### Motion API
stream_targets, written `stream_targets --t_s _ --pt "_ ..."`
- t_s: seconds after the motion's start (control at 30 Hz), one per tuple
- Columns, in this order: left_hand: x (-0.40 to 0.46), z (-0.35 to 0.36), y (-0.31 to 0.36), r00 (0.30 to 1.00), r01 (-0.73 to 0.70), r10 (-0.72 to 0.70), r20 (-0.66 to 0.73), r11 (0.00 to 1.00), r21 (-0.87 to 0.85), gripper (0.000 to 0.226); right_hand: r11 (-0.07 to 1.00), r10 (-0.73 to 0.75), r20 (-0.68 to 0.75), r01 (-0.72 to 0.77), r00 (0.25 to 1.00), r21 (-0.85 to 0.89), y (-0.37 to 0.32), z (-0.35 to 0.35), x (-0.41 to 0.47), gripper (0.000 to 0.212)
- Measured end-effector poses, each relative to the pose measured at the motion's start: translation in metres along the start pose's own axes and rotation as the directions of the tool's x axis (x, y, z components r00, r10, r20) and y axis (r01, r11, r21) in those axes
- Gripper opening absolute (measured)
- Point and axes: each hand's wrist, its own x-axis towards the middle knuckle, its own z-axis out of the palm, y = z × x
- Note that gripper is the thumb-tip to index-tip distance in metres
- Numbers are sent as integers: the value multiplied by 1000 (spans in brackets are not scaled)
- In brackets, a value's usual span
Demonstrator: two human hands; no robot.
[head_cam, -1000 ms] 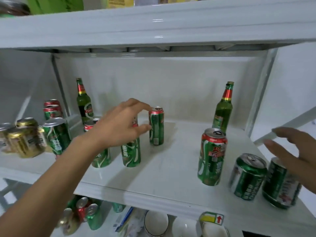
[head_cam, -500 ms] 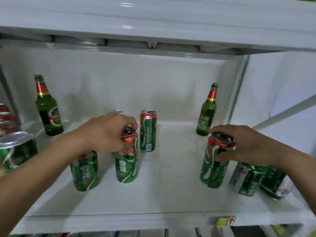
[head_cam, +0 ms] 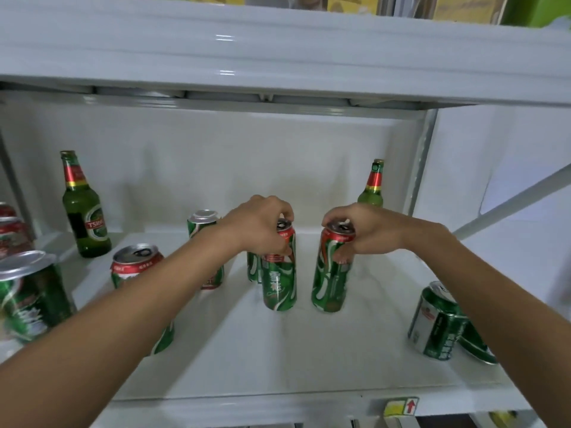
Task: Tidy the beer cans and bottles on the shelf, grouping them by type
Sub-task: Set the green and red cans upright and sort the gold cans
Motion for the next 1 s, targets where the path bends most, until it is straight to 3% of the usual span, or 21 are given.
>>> stream_targets --t_s 0.13,0.33,0.63,0.77,0.87,1.0 --pt "18 11 -3 999 40 -40 10 999 32 69 999 12 -19 -12 1000 -36 2 4 27 66" --pt "26 20 -14 999 42 -42 -8 999 15 68 999 18 -25 -17 1000 47 15 12 43 56" --pt "2 -18 -32 1000 -7 11 -27 992 129 66 997 76 122 -73 990 -25 14 2 56 54" --pt "-2 -55 -64 991 108 -86 -105 968 227 56 999 1 -3 -1 1000 45 -10 -7 73 54" --pt "7 -54 -87 976 191 -214 42 932 307 72 995 -15 -131 28 991 97 -41 -8 101 47" --pt "19 -37 -110 949 236 -281 142 933 272 79 996 87 88 -89 992 21 -82 1 136 62"
